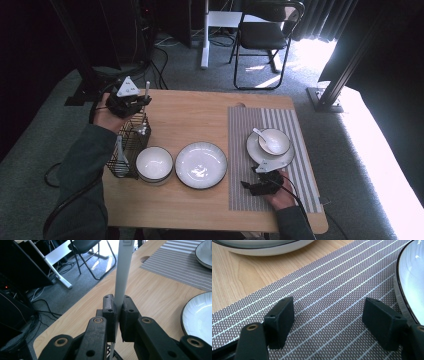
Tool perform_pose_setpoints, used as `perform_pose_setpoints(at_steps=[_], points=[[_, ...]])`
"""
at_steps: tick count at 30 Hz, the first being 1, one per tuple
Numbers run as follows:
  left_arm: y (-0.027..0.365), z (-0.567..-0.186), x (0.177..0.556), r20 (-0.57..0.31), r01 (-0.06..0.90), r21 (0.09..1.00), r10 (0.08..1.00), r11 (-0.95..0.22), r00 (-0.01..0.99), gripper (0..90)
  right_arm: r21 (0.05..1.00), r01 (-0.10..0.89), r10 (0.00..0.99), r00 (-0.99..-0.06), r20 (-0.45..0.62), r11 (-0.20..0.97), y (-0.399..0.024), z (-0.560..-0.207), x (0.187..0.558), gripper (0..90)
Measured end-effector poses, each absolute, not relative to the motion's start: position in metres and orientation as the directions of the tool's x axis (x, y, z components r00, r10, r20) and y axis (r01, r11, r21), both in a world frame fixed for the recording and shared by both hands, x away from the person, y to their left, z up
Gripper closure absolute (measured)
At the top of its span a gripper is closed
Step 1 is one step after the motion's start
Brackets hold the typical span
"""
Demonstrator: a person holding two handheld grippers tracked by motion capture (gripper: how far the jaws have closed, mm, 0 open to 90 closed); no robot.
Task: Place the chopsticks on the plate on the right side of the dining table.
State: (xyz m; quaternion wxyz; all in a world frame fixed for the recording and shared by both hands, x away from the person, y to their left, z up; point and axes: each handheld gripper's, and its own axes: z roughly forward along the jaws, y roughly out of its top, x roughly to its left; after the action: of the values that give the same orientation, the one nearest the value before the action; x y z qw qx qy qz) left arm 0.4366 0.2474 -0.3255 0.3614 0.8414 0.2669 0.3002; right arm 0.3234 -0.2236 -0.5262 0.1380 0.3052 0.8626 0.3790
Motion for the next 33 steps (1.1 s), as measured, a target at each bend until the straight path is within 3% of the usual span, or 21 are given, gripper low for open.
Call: perform_pose_setpoints(at_steps=[10,33], points=[[0.252,-0.324,0.439,0.274,0.248,0.787,0.679,-0.566,0.681,84.8,0.738,0.422,0.631,-0.776,-0.007,0.526,-0.224,-0.526,0.323,25.2],[0.251,-0.305,0.437,0.306,0.234,0.781,0.681,-0.579,0.665,84.8,0.738,0.423,0.632,-0.775,-0.006,0.526,-0.224,-0.526,0.323,25.2]])
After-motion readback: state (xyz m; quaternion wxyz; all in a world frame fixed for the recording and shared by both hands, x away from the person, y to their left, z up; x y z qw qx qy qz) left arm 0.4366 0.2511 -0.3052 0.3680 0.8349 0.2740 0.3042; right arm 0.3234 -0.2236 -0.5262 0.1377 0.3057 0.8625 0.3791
